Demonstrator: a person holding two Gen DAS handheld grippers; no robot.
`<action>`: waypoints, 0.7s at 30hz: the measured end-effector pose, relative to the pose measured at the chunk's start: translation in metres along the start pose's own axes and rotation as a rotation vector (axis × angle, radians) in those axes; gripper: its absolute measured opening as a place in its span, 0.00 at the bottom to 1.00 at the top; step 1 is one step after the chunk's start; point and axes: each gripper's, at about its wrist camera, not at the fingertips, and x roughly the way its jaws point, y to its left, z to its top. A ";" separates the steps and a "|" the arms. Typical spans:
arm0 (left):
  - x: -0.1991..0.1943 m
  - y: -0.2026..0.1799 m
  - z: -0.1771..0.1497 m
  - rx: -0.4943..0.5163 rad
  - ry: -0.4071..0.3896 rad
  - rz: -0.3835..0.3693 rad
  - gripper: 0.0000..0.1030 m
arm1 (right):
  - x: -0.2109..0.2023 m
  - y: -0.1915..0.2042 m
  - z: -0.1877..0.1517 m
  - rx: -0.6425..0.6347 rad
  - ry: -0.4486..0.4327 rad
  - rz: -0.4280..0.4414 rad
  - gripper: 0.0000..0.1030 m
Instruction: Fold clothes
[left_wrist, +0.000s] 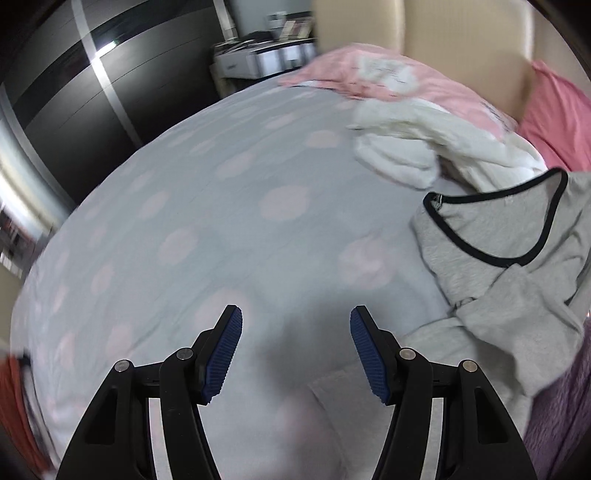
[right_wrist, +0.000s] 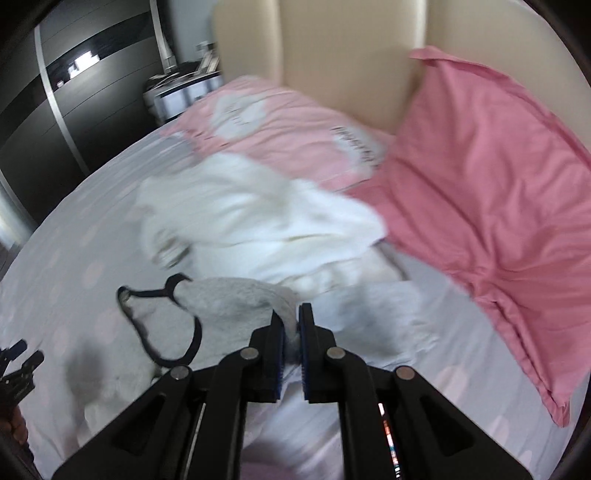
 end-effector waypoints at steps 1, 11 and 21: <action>0.007 -0.010 0.009 0.032 0.000 -0.013 0.61 | 0.005 -0.012 0.004 0.016 -0.001 -0.023 0.06; 0.090 -0.110 0.079 0.349 -0.005 -0.184 0.61 | 0.074 -0.073 0.006 0.102 0.069 -0.092 0.06; 0.158 -0.165 0.101 0.456 0.084 -0.267 0.61 | 0.111 -0.084 0.000 0.130 0.129 -0.014 0.08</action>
